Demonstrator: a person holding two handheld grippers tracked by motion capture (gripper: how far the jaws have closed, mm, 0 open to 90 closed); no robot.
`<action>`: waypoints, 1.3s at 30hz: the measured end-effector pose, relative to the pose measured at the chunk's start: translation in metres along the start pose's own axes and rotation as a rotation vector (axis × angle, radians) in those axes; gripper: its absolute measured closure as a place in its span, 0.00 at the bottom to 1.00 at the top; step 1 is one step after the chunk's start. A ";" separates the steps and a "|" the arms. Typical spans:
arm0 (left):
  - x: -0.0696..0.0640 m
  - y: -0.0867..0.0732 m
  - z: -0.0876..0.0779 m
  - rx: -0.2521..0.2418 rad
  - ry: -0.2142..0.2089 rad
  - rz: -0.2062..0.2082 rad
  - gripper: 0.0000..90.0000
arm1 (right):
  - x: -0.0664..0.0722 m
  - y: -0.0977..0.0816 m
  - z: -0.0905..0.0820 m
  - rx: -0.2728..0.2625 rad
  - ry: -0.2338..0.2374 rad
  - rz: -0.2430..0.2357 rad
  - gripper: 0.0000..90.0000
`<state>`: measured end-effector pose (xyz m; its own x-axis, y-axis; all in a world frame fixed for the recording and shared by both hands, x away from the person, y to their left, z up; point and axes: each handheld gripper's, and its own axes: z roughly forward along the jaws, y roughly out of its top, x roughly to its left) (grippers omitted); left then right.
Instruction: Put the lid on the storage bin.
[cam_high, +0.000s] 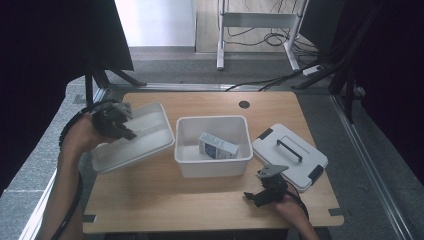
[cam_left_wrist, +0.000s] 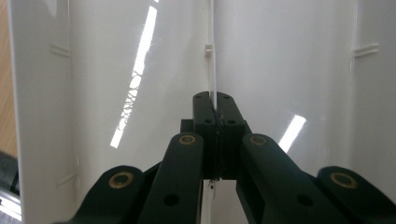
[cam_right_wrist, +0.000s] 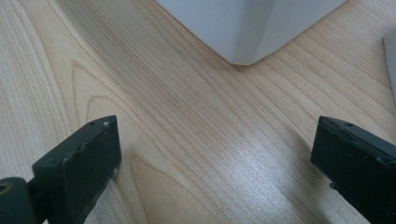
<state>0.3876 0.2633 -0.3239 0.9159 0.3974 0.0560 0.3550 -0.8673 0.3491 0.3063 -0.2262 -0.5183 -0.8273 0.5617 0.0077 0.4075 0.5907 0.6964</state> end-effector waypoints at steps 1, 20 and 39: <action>0.000 0.004 0.001 0.000 -0.003 0.007 0.99 | 0.000 0.000 0.000 0.000 0.000 0.000 0.01; -0.020 0.114 0.041 -0.005 -0.068 0.166 0.99 | 0.000 0.000 0.000 -0.001 0.000 -0.001 0.01; -0.049 0.208 0.090 0.027 -0.084 0.316 0.99 | 0.000 0.000 0.000 -0.001 -0.001 -0.003 0.01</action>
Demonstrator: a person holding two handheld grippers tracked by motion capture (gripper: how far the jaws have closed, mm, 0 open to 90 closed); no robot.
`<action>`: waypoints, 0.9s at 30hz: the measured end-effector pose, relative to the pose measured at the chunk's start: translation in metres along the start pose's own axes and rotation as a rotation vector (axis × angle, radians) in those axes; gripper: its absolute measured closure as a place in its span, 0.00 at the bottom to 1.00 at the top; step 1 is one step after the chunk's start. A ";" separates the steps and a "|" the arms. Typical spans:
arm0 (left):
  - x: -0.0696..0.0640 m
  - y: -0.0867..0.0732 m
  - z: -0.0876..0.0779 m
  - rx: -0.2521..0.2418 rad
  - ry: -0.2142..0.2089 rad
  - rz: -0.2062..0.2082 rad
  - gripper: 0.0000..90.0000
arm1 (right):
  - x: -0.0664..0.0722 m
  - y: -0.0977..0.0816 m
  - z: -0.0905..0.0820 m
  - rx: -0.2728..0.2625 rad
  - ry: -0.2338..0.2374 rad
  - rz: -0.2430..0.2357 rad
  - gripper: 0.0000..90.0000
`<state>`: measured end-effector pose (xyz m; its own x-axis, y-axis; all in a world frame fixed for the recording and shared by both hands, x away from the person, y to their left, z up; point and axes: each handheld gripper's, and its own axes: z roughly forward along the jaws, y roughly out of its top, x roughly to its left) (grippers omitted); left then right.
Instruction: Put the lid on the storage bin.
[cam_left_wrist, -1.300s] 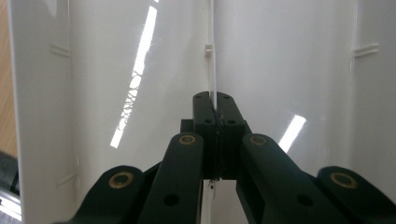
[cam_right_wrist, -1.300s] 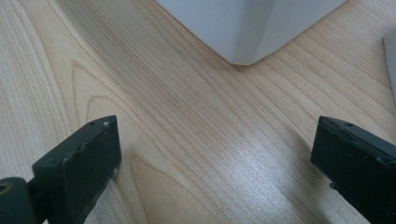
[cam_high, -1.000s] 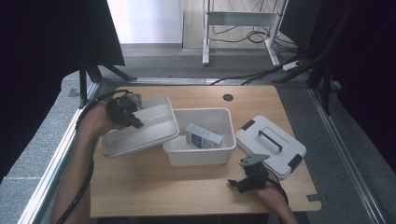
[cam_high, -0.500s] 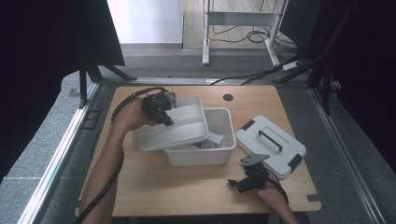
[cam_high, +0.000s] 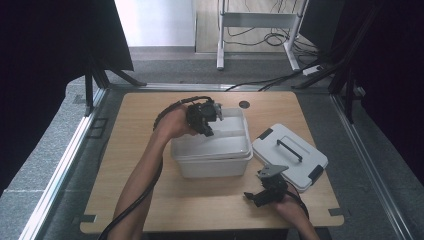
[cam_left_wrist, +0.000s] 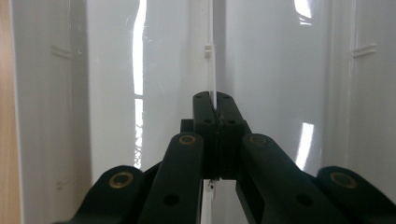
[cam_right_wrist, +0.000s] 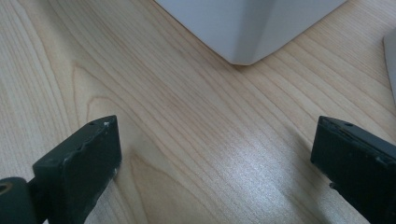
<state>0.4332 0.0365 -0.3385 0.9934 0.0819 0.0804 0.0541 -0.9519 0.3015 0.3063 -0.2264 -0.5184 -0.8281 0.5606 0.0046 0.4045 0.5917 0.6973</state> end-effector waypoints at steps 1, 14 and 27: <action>0.001 0.003 0.003 0.008 0.001 0.008 0.99 | 0.000 0.000 0.000 0.000 0.000 0.000 0.01; 0.006 0.003 0.029 0.038 -0.023 -0.012 0.99 | 0.000 0.000 0.000 0.000 0.000 0.000 0.01; 0.005 -0.020 0.013 -0.127 0.099 -0.212 0.43 | -0.001 -0.001 -0.001 -0.001 0.014 -0.010 0.03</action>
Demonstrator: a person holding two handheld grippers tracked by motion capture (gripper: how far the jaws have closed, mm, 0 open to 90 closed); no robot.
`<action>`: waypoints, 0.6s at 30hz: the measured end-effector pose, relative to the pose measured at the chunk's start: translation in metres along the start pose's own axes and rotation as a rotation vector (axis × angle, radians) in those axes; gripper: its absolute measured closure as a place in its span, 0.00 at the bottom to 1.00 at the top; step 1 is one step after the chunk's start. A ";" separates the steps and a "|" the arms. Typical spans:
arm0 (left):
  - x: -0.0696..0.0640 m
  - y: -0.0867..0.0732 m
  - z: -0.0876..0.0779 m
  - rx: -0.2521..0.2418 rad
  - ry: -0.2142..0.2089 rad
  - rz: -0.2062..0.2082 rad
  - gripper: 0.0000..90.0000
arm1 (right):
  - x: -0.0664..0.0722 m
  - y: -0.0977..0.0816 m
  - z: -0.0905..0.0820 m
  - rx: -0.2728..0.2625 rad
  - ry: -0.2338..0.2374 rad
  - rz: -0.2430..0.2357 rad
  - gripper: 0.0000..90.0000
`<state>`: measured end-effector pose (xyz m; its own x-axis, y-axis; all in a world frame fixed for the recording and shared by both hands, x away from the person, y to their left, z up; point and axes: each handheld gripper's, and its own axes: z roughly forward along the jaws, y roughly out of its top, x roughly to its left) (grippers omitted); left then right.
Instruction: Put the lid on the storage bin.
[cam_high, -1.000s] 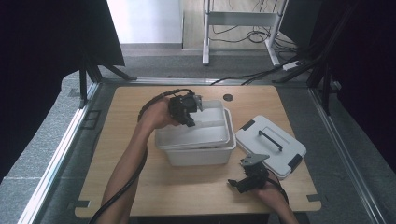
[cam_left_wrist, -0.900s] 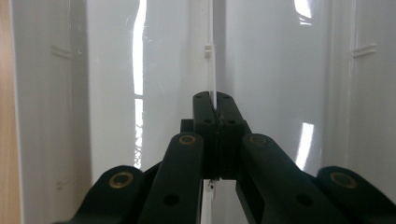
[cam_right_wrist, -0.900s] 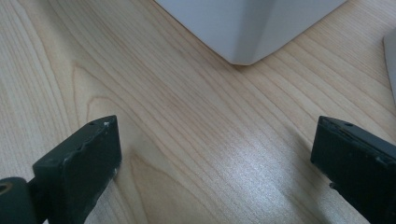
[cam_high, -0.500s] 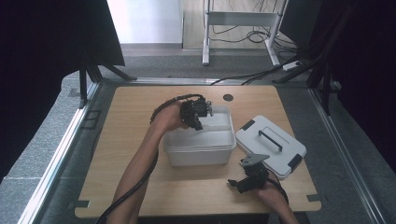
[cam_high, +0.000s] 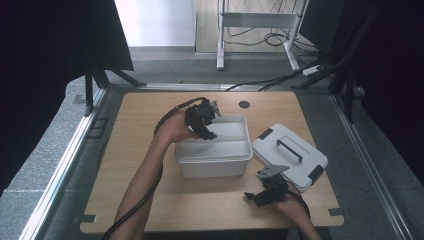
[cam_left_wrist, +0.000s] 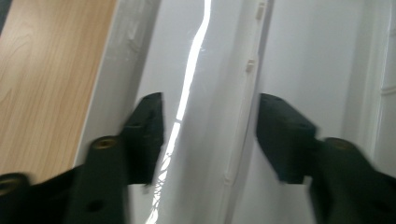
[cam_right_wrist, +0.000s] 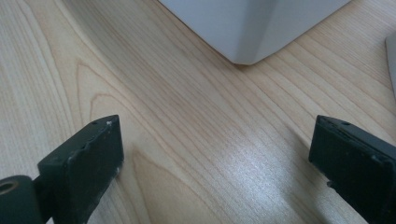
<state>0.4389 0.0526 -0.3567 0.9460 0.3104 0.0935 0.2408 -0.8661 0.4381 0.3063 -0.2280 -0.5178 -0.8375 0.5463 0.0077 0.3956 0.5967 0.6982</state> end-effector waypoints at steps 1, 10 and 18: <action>0.001 -0.003 -0.002 -0.008 0.007 -0.013 0.38 | 0.000 0.000 -0.001 0.002 0.003 0.005 0.04; 0.001 -0.038 -0.029 -0.110 0.039 -0.140 0.15 | -0.004 0.011 -0.015 0.023 0.025 0.006 0.08; -0.012 -0.077 -0.051 -0.171 0.088 -0.215 0.01 | -0.017 0.029 -0.034 0.015 0.014 0.006 0.11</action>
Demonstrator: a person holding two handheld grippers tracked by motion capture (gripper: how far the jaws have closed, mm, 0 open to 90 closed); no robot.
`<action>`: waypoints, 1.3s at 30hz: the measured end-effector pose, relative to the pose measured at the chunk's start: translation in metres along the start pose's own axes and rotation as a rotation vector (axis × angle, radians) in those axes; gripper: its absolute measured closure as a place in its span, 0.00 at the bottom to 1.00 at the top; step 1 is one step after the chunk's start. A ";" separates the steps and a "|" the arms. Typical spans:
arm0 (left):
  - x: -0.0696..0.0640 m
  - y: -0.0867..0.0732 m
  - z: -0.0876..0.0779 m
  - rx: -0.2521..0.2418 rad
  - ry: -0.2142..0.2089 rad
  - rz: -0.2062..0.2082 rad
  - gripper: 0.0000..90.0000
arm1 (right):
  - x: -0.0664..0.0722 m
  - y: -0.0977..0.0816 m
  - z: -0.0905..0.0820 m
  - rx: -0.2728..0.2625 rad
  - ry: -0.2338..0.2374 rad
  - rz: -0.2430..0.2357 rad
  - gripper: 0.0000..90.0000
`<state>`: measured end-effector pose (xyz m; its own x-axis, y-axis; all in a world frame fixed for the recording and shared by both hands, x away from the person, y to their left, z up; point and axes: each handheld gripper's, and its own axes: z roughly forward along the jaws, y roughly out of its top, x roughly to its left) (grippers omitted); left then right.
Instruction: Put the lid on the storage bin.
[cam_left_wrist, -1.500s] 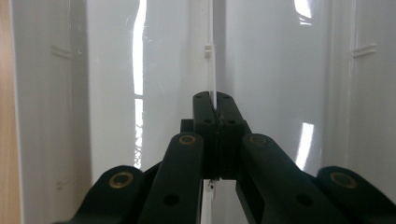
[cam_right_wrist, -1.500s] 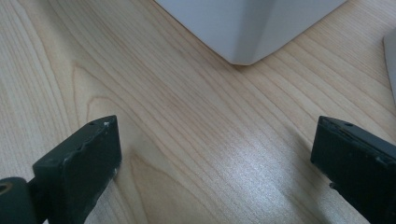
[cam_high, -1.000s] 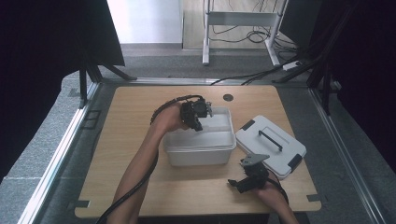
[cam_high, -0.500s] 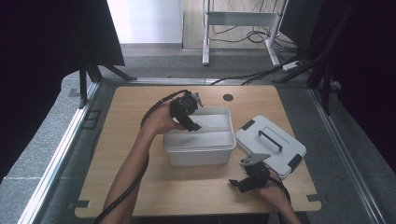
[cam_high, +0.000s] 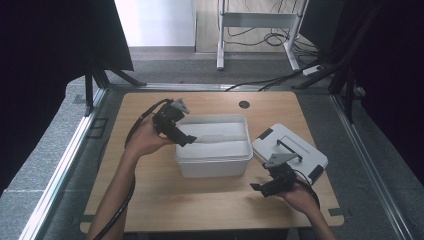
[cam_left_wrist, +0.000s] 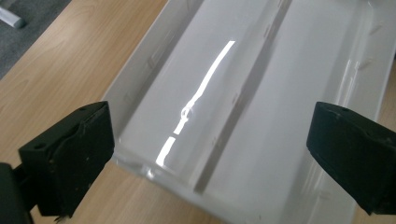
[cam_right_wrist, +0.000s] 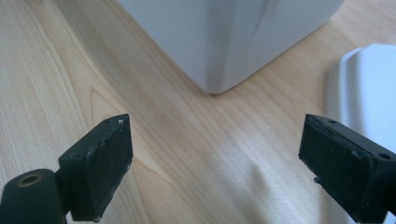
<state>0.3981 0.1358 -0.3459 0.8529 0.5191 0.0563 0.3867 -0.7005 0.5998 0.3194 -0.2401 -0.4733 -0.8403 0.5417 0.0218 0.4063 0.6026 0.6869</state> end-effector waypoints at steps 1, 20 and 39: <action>0.000 -0.006 -0.003 -0.011 0.004 -0.009 0.00 | -0.002 0.002 -0.002 0.005 -0.003 0.002 0.11; -0.028 -0.127 -0.015 -0.122 0.060 -0.167 0.00 | -0.054 0.045 -0.036 0.068 -0.106 -0.009 0.13; -0.068 -0.189 0.062 -0.123 0.033 -0.228 0.00 | -0.124 0.035 -0.018 0.345 -0.249 0.071 0.52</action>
<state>0.2887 0.2030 -0.5124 0.7361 0.6736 -0.0667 0.5201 -0.4999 0.6925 0.4313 -0.2966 -0.4394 -0.7108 0.6882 -0.1452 0.5918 0.6967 0.4055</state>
